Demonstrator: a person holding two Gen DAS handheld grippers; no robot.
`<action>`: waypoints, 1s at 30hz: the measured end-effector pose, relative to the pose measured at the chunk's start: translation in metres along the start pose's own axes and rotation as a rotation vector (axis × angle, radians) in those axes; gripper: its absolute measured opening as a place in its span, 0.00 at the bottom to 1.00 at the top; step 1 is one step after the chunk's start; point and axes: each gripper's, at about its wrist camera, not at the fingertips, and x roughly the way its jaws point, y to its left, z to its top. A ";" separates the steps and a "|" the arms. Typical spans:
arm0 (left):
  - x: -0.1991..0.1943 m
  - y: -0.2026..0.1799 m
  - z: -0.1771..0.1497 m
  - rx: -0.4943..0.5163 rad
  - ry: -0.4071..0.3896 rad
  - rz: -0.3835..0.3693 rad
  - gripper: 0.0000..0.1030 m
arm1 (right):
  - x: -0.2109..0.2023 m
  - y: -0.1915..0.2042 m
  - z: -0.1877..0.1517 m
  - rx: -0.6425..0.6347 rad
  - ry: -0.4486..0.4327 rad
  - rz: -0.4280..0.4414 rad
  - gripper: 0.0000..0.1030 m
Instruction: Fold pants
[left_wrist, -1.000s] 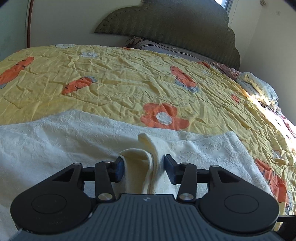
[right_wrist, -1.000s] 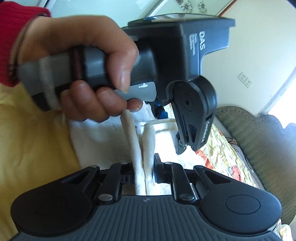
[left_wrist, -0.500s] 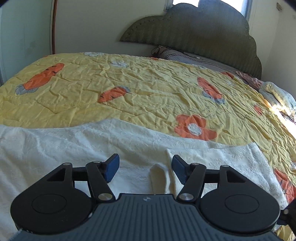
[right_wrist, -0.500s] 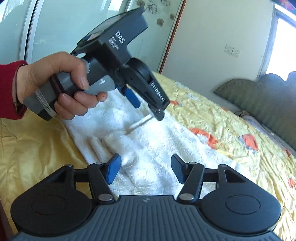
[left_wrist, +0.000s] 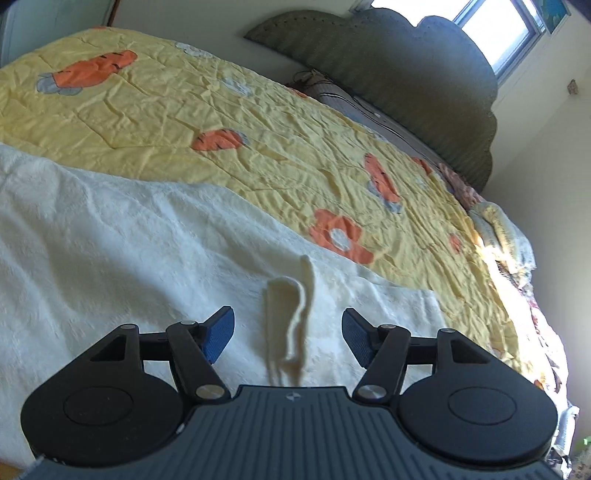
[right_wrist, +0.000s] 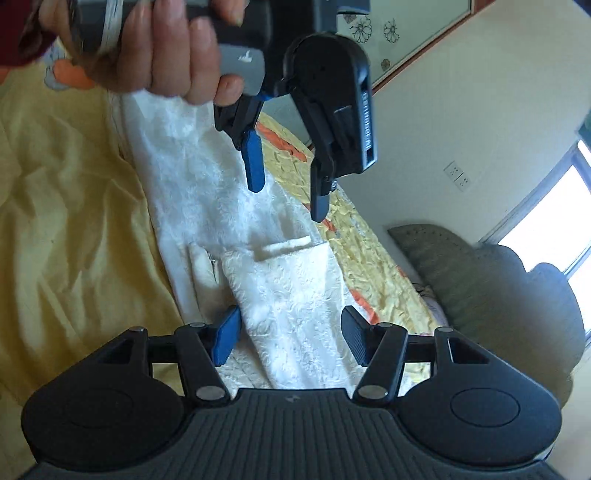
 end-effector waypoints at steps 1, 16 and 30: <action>0.000 -0.003 -0.002 -0.005 0.022 -0.032 0.67 | -0.002 0.005 -0.001 -0.019 0.009 -0.014 0.42; 0.062 0.008 -0.010 -0.274 0.195 -0.245 0.36 | -0.013 -0.067 -0.018 0.477 -0.076 0.168 0.06; 0.043 0.005 -0.026 -0.043 0.077 -0.023 0.02 | 0.007 -0.041 -0.014 0.394 -0.004 0.338 0.08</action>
